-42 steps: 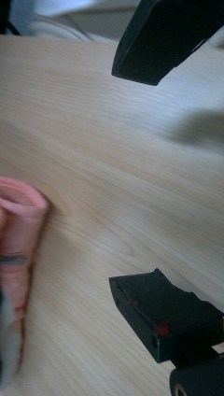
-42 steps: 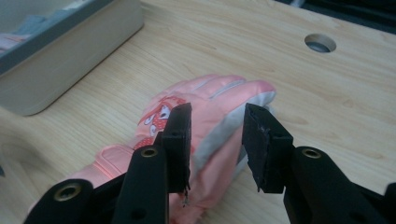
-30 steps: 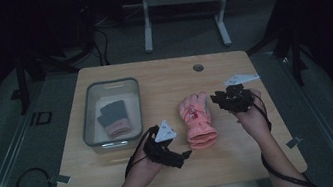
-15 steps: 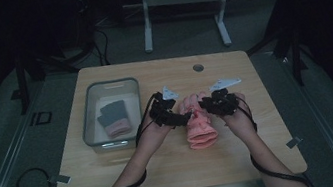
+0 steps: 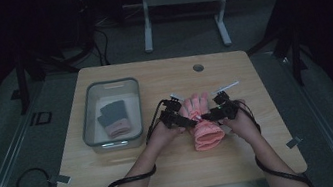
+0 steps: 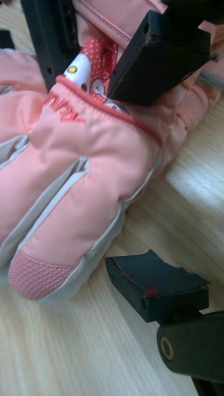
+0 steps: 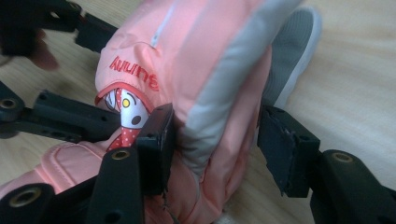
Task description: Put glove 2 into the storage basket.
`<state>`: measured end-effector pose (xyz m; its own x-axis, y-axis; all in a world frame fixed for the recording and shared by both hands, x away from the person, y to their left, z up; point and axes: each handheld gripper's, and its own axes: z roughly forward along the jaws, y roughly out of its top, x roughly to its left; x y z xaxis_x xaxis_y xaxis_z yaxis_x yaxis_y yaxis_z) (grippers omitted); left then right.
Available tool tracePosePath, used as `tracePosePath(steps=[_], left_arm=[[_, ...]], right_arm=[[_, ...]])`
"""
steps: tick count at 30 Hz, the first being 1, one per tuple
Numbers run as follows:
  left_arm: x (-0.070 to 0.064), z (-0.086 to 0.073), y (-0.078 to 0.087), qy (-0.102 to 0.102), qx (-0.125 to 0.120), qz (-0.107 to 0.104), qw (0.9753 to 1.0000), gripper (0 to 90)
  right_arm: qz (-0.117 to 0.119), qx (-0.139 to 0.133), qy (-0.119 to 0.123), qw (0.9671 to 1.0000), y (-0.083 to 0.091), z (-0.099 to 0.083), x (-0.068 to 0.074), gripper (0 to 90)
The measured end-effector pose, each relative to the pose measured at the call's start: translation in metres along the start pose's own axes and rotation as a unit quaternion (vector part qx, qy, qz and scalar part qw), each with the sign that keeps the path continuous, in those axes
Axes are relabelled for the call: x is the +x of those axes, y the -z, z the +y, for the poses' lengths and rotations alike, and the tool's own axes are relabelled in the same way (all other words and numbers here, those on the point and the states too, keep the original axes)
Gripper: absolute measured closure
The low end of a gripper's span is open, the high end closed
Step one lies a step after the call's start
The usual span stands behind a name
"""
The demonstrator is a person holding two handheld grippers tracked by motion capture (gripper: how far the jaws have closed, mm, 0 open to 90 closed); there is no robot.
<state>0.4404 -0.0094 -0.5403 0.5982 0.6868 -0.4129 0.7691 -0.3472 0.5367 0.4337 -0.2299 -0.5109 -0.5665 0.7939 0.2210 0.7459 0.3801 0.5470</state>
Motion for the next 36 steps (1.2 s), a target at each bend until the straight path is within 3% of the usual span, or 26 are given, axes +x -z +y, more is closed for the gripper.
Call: tracePosePath(steps=[5,7,9,11,16,20,26,36], left_arm=[[0.007,-0.002,-0.005,0.018,-0.010,-0.043,0.9989,28.2],[0.010,-0.003,-0.005,0.030,-0.012,-0.066,0.9973,38.7],[0.010,-0.005,-0.004,0.029,-0.020,-0.081,0.9961,50.7],[0.009,-0.005,-0.002,0.024,-0.024,-0.080,0.9962,60.9],[-0.005,0.001,0.009,-0.007,-0.038,-0.061,0.9974,70.8],[-0.010,0.010,0.026,-0.017,-0.047,-0.058,0.9970,73.1],[-0.018,0.022,0.061,-0.028,-0.071,-0.044,0.9961,73.9],[-0.017,0.032,0.113,-0.031,-0.089,-0.001,0.9955,73.9]], right_arm=[[0.054,0.012,-0.041,0.9977,-0.008,-0.002,-0.012,49.9],[0.058,0.010,-0.043,0.9973,-0.008,-0.003,-0.013,53.7],[0.051,-0.001,-0.030,0.9983,-0.007,-0.004,-0.007,59.6],[0.048,-0.007,-0.027,0.9985,-0.006,-0.005,-0.006,61.4],[0.040,-0.032,-0.030,0.9982,0.003,-0.007,0.002,66.4],[0.045,-0.061,-0.028,0.9967,0.014,-0.003,0.005,66.5],[0.049,-0.098,-0.019,0.9938,0.035,0.014,0.021,66.5],[0.060,-0.126,0.008,0.9902,0.048,0.051,0.050,66.5]])
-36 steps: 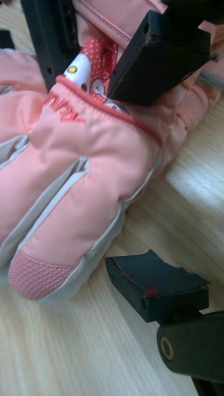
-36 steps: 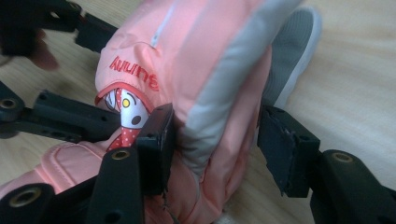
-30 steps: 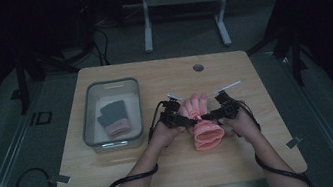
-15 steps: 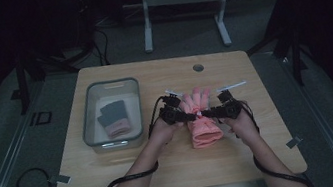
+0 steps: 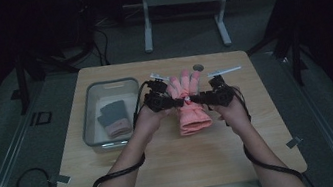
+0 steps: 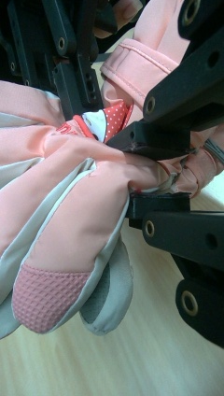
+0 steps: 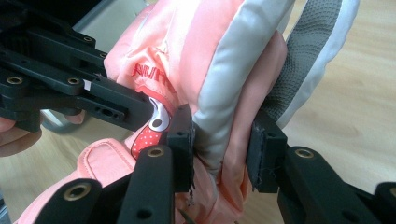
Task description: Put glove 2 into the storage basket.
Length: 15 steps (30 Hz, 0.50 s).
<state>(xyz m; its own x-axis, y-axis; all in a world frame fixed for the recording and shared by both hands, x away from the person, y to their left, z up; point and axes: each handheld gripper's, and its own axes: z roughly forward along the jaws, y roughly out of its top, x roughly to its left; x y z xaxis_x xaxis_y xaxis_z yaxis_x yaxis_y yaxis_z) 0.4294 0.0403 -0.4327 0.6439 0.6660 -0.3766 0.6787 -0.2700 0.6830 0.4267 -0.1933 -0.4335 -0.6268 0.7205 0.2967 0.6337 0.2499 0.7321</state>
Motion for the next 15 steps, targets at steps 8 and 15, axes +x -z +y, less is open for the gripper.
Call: tracePosePath(steps=[8,15], left_arm=[[0.009,0.006,0.040,0.003,-0.011,0.026,0.9996,73.9],[0.021,0.003,0.069,0.012,-0.016,0.047,0.9987,73.9]], right_arm=[[0.022,-0.008,0.019,0.9995,-0.009,0.030,0.023,66.5],[0.029,-0.008,0.037,0.9989,-0.024,0.048,0.048,66.5]])
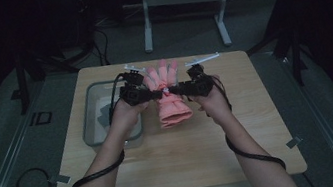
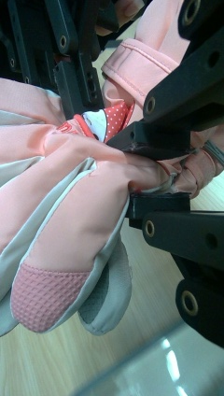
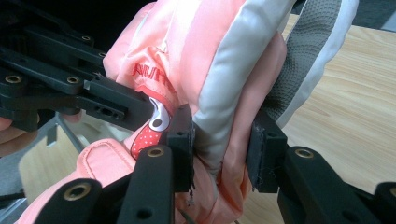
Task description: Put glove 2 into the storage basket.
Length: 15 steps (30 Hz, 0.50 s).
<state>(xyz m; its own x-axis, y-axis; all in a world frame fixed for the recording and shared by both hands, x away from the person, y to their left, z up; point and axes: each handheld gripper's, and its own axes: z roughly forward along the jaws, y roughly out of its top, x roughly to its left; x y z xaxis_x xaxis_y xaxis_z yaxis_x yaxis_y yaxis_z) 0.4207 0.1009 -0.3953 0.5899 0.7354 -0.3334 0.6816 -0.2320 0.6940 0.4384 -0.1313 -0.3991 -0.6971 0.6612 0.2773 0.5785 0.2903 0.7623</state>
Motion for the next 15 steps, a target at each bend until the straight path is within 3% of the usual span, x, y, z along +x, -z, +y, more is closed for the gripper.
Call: tracePosePath(steps=[15], left_arm=[[0.035,-0.011,0.059,0.024,-0.010,0.037,0.9990,73.9]], right_arm=[[0.043,0.009,0.027,0.9987,-0.042,0.037,0.042,66.4]])
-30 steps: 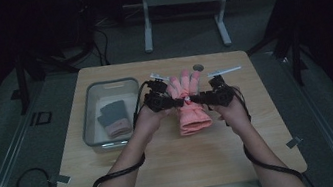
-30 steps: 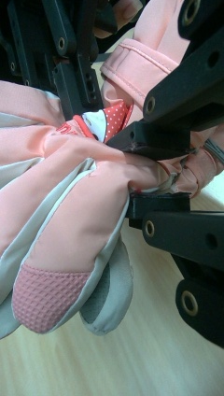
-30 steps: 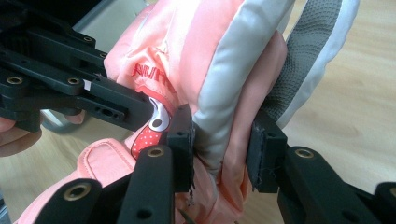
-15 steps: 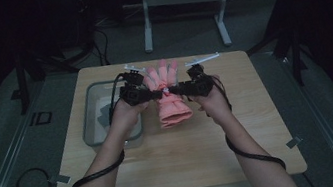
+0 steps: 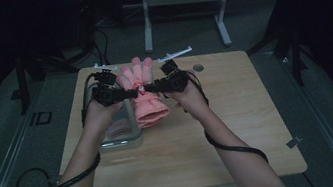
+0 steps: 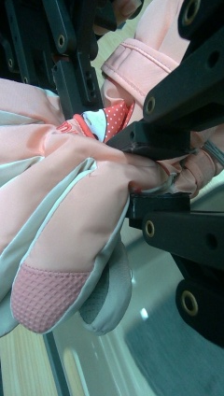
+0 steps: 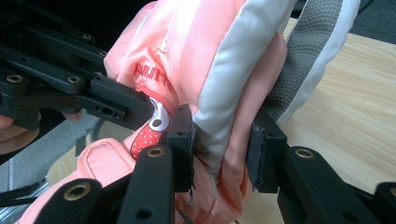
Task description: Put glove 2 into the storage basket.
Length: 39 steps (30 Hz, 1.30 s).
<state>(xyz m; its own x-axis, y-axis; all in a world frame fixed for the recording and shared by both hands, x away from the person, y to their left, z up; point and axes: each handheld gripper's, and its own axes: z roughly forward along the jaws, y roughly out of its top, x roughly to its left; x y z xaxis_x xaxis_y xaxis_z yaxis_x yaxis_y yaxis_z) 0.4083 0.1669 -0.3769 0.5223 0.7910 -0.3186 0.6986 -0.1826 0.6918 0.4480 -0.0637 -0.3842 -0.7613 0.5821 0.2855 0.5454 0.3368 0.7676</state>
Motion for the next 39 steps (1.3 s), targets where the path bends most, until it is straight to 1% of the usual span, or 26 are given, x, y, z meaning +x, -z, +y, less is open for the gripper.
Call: tracePosePath(steps=[5,10,13,18,22,25,27,33,39], left_arm=[[0.015,-0.006,0.016,0.008,-0.002,0.014,0.9999,73.9],[0.033,-0.013,0.027,0.026,-0.008,0.021,0.9994,73.9],[0.042,-0.016,0.034,0.032,-0.010,0.029,0.9990,73.9],[0.056,-0.022,0.038,0.047,-0.012,0.040,0.9980,73.9],[0.069,-0.030,0.033,0.059,-0.012,0.046,0.9971,73.9],[0.078,-0.036,0.026,0.070,-0.006,0.045,0.9965,73.9],[0.084,-0.041,0.020,0.077,-0.001,0.042,0.9962,73.9],[0.093,-0.053,-0.004,0.094,0.016,0.033,0.9949,73.8],[0.100,-0.062,-0.021,0.101,0.039,0.035,0.9935,73.8]], right_arm=[[0.011,0.006,0.009,0.9999,-0.018,0.011,0.013,66.4],[0.019,0.014,0.020,0.9995,-0.038,0.021,0.023,66.4],[0.023,0.018,0.026,0.9992,-0.050,0.027,0.029,66.5],[0.031,0.025,0.031,0.9987,-0.068,0.033,0.034,66.4],[0.028,0.036,0.034,0.9984,-0.085,0.034,0.034,66.5],[0.024,0.044,0.035,0.9981,-0.098,0.031,0.034,66.4],[0.025,0.052,0.031,0.9978,-0.105,0.027,0.031,66.4],[0.021,0.079,0.017,0.9965,-0.122,0.011,0.018,66.4],[0.016,0.105,0.009,0.9943,-0.135,-0.001,0.009,66.3]])
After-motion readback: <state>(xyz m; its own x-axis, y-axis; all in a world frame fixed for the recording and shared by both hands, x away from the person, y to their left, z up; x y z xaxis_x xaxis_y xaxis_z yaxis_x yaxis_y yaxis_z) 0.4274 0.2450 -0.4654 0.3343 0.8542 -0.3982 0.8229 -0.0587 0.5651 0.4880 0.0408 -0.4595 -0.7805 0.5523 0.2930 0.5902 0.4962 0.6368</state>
